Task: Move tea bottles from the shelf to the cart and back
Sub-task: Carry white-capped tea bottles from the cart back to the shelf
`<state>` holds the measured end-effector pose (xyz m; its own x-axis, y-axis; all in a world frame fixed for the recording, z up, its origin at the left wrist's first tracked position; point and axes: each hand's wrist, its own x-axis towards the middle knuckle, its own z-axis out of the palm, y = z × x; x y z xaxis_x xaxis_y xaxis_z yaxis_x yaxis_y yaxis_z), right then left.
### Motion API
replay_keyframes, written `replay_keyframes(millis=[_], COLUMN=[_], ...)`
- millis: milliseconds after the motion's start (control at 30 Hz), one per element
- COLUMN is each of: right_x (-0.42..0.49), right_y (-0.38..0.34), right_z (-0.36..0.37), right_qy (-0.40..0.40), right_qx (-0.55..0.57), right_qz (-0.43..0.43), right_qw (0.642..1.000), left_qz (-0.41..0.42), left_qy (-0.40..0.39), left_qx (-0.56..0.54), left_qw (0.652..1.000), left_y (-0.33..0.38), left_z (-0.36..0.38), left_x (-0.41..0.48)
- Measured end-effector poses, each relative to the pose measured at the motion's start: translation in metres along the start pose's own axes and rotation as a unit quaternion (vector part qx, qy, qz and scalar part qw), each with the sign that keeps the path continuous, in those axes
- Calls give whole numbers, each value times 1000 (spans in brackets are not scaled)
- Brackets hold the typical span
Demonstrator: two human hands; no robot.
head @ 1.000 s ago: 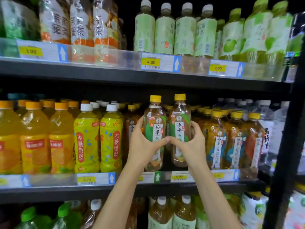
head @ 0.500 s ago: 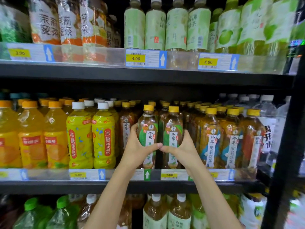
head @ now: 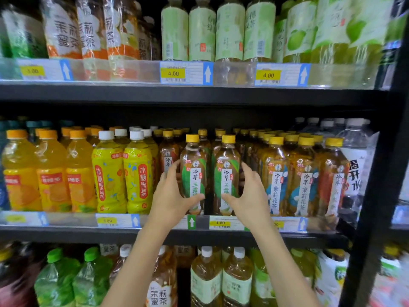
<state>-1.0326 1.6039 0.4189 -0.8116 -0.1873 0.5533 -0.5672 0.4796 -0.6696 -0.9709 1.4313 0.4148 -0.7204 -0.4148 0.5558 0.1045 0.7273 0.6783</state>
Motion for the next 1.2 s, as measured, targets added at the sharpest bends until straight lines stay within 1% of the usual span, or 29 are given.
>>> replay_keyframes(millis=[67,133,333,500,733,1200], right_x=[1,3,13,29,47,68], right_y=[2,2,4,8,17,18], right_z=[0,1,17,24,35,45], right_qy=[8,9,25,21,25,18], right_qx=[-13,-11,-6,-12,-29,-56], right_qz=[-5,-6,-17,-27,-9,28], right_qw=[1000,1000,1000,999,999,998], left_qz=[10,15,31,37,36,6], left_qy=[37,41,18,8,-34,-42], left_qx=[34,48,78,92,98,82], left_qw=[999,998,996,995,994,996], left_y=[2,5,8,8,4,-1], left_z=[-1,-1,8,15,22,35], left_x=[-6,-6,12,26,42,57])
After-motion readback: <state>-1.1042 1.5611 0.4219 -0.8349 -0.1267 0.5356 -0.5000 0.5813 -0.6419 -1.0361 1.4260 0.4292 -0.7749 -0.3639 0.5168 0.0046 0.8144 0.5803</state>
